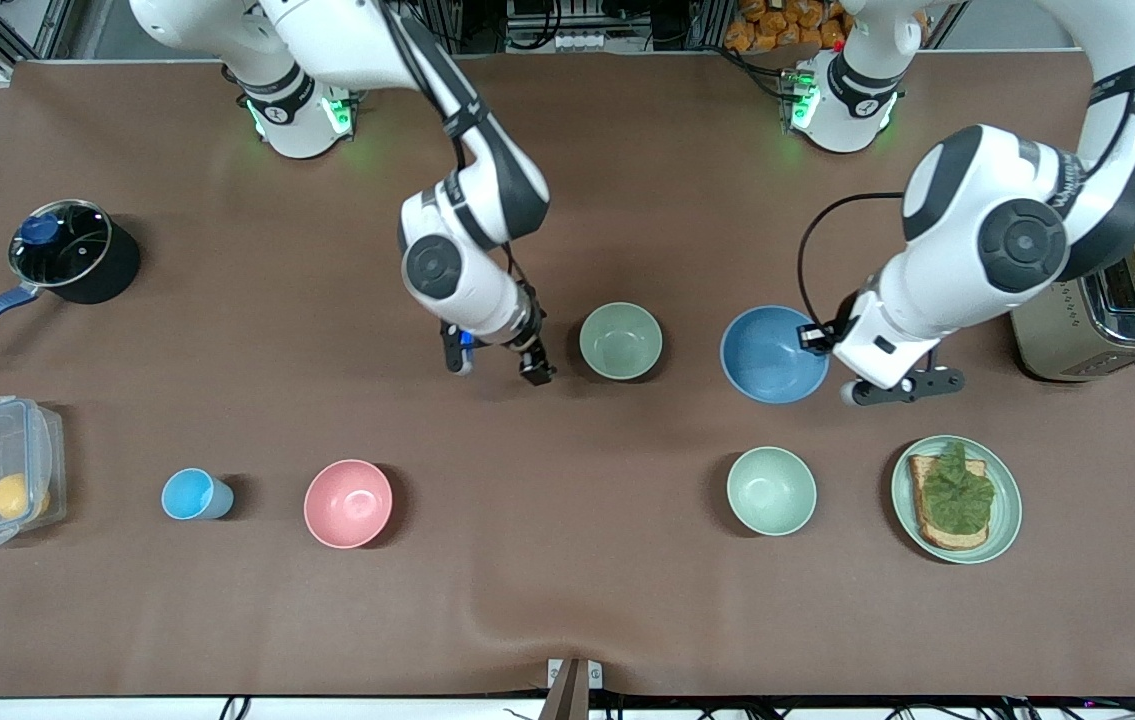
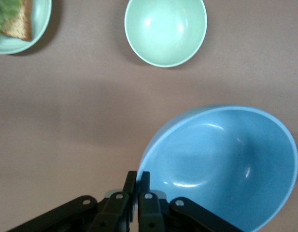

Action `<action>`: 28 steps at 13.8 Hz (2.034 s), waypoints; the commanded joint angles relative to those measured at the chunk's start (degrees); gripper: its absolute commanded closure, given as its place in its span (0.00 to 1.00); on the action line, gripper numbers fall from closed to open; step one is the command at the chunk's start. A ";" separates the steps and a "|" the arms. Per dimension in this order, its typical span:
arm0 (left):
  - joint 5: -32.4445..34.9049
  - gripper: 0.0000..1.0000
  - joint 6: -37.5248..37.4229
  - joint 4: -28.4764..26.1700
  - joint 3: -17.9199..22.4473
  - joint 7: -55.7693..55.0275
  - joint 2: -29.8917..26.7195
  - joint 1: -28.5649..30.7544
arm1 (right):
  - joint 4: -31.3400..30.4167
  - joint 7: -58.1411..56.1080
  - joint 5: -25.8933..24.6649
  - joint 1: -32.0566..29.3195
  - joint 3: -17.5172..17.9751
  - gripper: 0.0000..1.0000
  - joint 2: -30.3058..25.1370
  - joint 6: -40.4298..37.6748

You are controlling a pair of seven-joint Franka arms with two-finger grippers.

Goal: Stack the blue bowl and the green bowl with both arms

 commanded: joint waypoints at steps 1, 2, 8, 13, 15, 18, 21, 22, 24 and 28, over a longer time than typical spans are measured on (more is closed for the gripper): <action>-1.34 1.00 0.31 -1.98 -2.44 -4.40 -0.50 0.33 | -0.39 0.48 6.89 -1.05 0.82 0.00 3.11 2.63; -1.34 1.00 0.84 -2.33 -3.06 -5.81 -0.41 0.33 | -0.65 0.48 8.82 -0.53 1.08 0.00 4.00 6.13; -1.43 1.00 1.37 -4.44 -4.56 -9.60 -0.23 0.24 | -0.74 -0.13 14.37 0.88 1.70 0.00 6.20 11.34; -2.04 1.00 4.27 -6.81 -4.65 -13.02 -0.06 -2.04 | -0.74 -0.13 14.55 1.14 2.57 0.00 6.82 12.93; -2.04 1.00 6.11 -7.52 -4.65 -13.82 0.73 -3.18 | -0.66 -0.22 15.95 1.23 2.57 0.00 6.91 13.19; -2.04 1.00 8.05 -8.22 -4.65 -16.88 2.14 -5.55 | -0.74 -0.40 16.14 1.58 2.57 0.00 6.91 13.46; -2.13 1.00 11.64 -9.36 -4.65 -21.63 3.80 -8.80 | -0.74 -0.40 16.14 1.67 2.57 0.00 6.91 13.46; -2.04 1.00 12.96 -9.89 -4.56 -23.03 4.42 -9.68 | -0.74 -0.40 16.14 1.67 2.57 0.00 6.91 13.46; -2.04 1.00 15.95 -11.38 -4.56 -24.71 5.13 -11.09 | -0.74 -0.66 16.14 1.67 2.57 0.00 6.91 13.37; -1.95 1.00 22.80 -15.77 -4.56 -25.77 6.18 -11.98 | -0.74 -0.66 16.14 1.67 2.57 0.00 6.91 13.29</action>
